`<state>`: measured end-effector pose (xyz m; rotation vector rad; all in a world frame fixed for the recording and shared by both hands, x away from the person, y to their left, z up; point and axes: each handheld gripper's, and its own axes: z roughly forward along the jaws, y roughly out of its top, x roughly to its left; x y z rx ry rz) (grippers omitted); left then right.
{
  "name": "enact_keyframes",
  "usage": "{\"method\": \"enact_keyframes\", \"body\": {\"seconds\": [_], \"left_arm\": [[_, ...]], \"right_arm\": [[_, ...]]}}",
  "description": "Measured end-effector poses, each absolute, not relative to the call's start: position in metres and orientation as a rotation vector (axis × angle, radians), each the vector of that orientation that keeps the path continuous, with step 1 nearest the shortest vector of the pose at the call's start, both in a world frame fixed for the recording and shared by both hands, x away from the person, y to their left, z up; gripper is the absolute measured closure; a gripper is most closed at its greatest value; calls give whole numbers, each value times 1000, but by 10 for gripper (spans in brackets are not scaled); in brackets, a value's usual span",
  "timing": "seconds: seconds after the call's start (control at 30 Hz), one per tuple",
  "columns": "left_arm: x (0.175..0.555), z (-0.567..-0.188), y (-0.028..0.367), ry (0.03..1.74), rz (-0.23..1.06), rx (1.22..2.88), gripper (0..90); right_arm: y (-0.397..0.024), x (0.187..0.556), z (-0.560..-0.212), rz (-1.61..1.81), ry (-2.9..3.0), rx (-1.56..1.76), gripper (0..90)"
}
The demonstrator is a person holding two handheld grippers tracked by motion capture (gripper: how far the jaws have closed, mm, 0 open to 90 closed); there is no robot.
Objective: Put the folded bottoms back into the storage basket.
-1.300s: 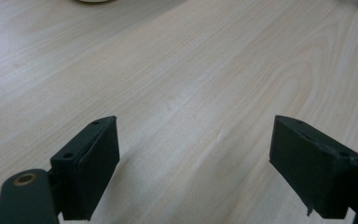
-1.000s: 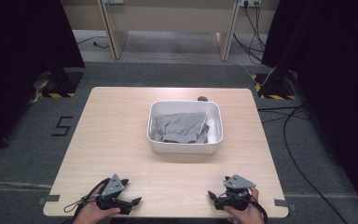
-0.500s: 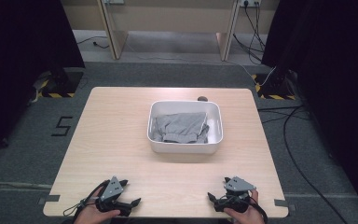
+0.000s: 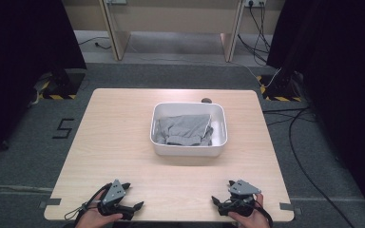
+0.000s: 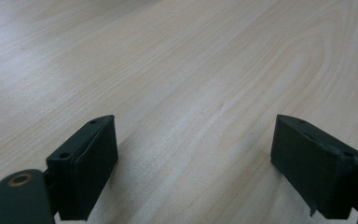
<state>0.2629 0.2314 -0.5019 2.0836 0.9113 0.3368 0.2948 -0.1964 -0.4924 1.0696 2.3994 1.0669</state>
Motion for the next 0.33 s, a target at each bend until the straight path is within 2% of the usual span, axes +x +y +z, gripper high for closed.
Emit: {"method": "enact_keyframes", "body": {"seconds": [0.33], "left_arm": [[263,-502,231,912,339,2083,140]], "right_arm": [[-196,295,-492,1067,2400,1066,118]]}}
